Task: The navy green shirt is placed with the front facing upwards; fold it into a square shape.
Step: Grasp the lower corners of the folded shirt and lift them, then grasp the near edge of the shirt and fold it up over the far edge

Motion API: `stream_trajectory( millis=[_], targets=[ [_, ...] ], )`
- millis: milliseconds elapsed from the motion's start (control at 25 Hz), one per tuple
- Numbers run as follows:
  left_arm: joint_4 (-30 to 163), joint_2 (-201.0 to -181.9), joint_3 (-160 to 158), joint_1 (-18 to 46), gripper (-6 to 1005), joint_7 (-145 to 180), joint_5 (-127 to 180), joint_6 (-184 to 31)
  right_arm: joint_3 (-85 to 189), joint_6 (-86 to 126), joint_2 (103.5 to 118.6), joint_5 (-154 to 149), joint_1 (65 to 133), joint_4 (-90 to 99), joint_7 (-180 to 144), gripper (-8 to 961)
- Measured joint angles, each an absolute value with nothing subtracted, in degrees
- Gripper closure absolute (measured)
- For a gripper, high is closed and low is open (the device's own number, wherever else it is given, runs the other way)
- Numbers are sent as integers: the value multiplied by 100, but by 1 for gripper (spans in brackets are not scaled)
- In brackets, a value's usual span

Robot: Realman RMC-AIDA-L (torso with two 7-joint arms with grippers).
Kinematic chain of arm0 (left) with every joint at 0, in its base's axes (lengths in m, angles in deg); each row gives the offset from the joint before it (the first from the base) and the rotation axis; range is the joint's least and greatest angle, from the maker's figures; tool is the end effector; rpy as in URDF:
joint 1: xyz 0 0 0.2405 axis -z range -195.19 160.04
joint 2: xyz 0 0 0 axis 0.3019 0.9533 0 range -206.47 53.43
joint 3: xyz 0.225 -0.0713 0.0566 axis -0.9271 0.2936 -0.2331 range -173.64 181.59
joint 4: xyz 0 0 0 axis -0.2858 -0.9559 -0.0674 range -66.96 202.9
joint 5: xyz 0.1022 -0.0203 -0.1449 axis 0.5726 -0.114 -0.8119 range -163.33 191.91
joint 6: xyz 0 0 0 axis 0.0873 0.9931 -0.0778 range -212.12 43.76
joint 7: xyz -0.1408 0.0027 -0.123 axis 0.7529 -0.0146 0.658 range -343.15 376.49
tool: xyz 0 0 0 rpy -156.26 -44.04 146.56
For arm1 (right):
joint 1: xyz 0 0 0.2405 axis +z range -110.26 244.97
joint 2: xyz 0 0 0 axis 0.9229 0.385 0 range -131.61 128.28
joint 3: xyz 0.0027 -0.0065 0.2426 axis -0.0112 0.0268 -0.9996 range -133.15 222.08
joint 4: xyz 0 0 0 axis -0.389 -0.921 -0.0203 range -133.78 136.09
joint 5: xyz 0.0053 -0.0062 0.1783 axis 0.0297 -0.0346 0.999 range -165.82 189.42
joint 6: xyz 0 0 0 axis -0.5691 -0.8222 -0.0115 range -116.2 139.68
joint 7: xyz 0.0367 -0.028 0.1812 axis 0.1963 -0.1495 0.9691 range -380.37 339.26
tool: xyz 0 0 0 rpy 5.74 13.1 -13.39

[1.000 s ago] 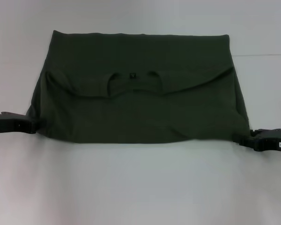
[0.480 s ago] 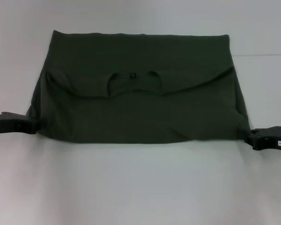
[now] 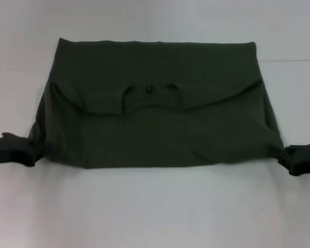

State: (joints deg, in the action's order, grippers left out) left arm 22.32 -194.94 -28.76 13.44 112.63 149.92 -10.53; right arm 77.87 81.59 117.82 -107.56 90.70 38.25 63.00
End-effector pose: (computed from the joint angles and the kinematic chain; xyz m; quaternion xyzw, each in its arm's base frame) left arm -0.2966 0.3492 0.0007 -0.8971 -0.3481 -0.0680 0.2634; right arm 0.3140 0.3214 -0.0165 -0.8686 0.3678 0.1572 0.2923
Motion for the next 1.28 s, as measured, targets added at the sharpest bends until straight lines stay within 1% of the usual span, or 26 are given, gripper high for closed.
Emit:
stream_trajectory(
  millis=[40,80,240,400,680,960,1120,1280],
  targets=[
    [2233,-19490,-2724,1295,960,11018,14975,-872,7698,8465,11782,-10498,8850,3816,5818,911],
    [2233,-19483,-2574,1251,960,10836,14968,-723,7698,8465,11782,-10498,8850,3816,5818,911],
    [2249,-19462,-2100,1040,960,10188,14989,-124,7364,9062,11785,-10279,8407,3752,5005,911],
    [2150,-19464,-1975,696,960,9620,15076,673,7011,9548,11795,-10289,7998,3628,4460,911],
    [1645,-19527,-1715,-37,959,8790,15612,2069,6845,10358,11804,-10538,7375,3371,3629,911],
    [1238,-19597,-1334,-392,959,8167,15969,2540,6620,11219,11815,-10649,6660,3168,2851,911],
    [1169,-19582,-1301,-431,960,8126,15974,2599,6436,11374,11803,-10650,6541,3152,2794,911],
    [1142,-19536,-1173,-377,960,8119,15964,2949,6314,11601,11798,-10650,6568,3149,2819,911]
  ],
)
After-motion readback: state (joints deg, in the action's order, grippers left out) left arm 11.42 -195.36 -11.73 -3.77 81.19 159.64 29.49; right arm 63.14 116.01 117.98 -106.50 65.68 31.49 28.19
